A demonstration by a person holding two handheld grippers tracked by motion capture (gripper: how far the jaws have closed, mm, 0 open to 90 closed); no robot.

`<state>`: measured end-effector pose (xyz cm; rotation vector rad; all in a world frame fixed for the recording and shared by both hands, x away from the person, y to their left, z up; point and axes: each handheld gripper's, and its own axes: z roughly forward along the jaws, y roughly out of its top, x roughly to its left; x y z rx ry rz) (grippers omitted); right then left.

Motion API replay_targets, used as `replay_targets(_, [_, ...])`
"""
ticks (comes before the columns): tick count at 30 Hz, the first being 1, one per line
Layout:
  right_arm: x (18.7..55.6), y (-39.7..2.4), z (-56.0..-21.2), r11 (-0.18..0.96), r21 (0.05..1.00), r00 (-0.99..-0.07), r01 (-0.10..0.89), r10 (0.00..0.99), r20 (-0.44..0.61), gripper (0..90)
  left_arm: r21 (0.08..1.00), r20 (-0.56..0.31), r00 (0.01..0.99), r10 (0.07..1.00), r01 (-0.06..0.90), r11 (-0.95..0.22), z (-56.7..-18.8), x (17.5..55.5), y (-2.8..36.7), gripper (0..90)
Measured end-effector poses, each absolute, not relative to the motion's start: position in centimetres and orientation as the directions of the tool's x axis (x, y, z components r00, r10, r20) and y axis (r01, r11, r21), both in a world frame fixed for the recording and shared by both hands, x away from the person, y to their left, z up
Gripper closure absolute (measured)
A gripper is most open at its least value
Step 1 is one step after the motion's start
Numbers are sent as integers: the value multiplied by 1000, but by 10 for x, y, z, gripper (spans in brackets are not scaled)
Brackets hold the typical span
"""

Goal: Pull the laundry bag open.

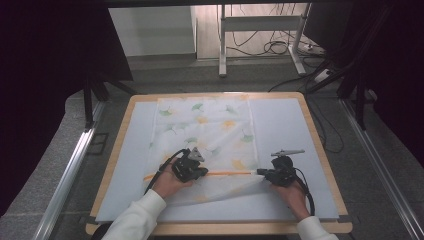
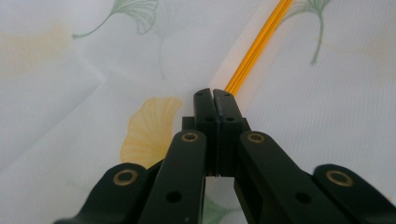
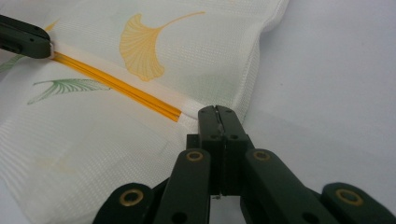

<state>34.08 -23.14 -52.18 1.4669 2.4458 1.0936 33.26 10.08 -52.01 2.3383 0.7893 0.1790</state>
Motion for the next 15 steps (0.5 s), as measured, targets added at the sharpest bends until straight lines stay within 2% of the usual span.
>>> replay_targets(15, [341, -231, -522, 282, 613, -534, 738, 799, 276, 900, 618, -75, 789, 610, 517, -592, -521, 325, 124, 900])
